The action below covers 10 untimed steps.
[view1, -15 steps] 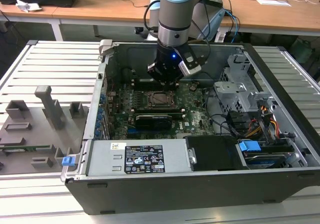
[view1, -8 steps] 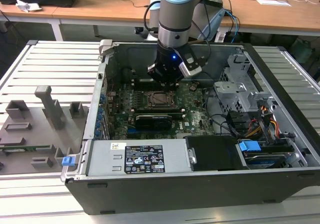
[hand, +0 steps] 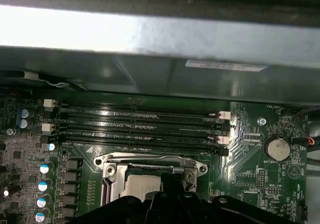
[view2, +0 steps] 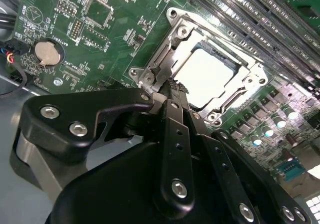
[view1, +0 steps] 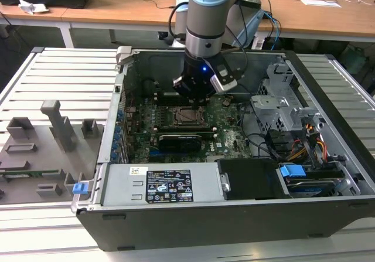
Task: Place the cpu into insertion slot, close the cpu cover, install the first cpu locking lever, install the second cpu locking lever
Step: 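Install the second cpu locking lever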
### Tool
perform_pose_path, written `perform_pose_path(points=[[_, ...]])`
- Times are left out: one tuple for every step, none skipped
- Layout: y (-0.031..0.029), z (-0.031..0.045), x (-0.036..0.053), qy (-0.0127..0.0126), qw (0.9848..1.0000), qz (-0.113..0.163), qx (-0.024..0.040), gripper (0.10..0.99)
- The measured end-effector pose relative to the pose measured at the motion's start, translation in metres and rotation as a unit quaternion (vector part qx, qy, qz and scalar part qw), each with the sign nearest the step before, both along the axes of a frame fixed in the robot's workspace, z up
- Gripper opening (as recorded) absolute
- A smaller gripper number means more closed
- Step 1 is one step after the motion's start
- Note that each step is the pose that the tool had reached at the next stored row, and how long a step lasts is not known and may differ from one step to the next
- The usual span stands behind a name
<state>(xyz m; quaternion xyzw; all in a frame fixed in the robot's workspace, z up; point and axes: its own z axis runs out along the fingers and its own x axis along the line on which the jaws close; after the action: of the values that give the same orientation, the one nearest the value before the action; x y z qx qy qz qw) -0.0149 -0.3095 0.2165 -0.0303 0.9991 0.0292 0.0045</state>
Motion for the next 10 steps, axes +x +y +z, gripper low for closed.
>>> perform_pose_path(points=[[-0.0008,0.0000,0.0000,0.0000,1.0000,0.000,0.0000,0.106],[-0.0018,0.0000,0.0000,0.0000,1.0000,0.000,0.0000,0.106],[-0.0024,0.0000,0.0000,0.0000,1.0000,0.000,0.0000,0.106],[-0.0029,0.0000,0.0000,0.0000,1.0000,0.000,0.0001,0.106],[-0.0032,0.0002,-0.0001,0.0000,1.0000,0.000,0.0000,0.106],[-0.0034,0.0009,-0.0001,0.0001,1.0000,0.000,-0.0001,0.106],[-0.0034,0.0018,-0.0001,0.0000,1.0000,0.000,0.0000,0.106],[-0.0034,0.0056,0.0000,0.0000,1.0000,0.000,0.0001,0.106],[-0.0034,0.0113,0.0000,0.0000,1.0000,0.000,0.0000,0.106],[-0.0034,0.0162,0.0000,0.0000,1.0000,0.000,0.0000,0.106]])
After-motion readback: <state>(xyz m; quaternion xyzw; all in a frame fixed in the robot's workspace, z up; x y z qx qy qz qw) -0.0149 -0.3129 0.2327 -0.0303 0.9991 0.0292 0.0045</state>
